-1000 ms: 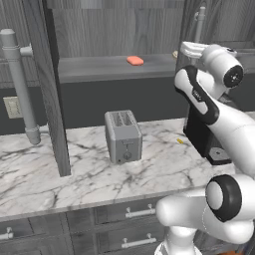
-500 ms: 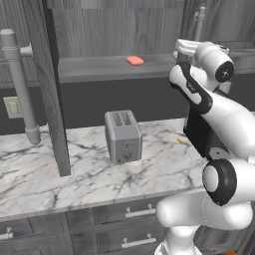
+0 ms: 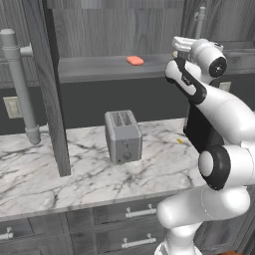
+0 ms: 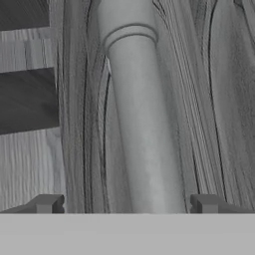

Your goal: Pick the bar soap and dish brush from the cabinet and place them on the counter.

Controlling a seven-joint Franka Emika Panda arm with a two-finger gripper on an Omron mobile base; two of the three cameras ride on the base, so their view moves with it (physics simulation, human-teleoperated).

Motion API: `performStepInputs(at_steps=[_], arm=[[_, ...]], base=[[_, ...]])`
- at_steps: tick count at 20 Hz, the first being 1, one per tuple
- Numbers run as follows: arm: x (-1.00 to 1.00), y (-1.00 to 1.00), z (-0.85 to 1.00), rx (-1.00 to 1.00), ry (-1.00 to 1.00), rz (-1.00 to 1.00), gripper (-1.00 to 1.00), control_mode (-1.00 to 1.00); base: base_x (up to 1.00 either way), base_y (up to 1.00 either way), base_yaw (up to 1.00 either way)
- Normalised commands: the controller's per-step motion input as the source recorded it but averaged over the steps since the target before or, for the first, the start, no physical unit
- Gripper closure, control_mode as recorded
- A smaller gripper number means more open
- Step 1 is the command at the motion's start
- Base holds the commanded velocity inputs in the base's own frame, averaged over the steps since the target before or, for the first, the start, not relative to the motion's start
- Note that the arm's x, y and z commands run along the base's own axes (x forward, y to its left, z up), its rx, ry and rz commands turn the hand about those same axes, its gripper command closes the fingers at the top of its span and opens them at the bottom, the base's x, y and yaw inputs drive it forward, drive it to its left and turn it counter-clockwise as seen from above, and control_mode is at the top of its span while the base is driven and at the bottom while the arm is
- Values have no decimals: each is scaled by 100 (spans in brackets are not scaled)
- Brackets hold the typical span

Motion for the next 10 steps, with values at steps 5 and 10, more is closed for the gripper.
performStepInputs(at_steps=[5,10], arm=[[38,-10,0,0,0,1,-100,-100],[37,-9,0,0,0,1,-100,-100]], base=[[0,0,0],[0,0,0]])
